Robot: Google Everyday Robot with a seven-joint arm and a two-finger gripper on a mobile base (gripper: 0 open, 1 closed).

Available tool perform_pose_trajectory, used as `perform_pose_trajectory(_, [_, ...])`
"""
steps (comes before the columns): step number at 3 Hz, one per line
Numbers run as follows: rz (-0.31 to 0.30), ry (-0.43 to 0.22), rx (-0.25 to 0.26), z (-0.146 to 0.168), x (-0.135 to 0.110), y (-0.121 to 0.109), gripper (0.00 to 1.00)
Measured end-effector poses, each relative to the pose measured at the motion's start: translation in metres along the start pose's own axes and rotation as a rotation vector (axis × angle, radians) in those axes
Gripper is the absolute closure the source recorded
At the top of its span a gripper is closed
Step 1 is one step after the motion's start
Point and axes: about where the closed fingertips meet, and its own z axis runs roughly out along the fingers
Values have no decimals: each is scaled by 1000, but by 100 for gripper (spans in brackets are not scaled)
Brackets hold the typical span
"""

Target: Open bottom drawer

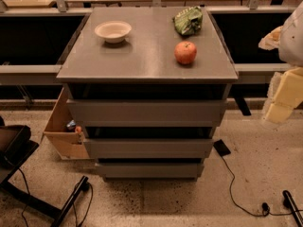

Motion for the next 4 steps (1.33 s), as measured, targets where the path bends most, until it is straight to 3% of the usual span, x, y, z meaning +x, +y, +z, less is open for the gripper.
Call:
perform_pose_trajectory(1, [0, 0, 0, 0, 0, 0, 0])
perform_pose_trajectory(2, [16, -8, -6, 27, 4, 12, 0])
perform_pose_trajectory(3, [40, -4, 23, 69, 19, 36, 0])
perform_pose_trajectory(4, [-9, 72, 86, 138, 36, 64, 0])
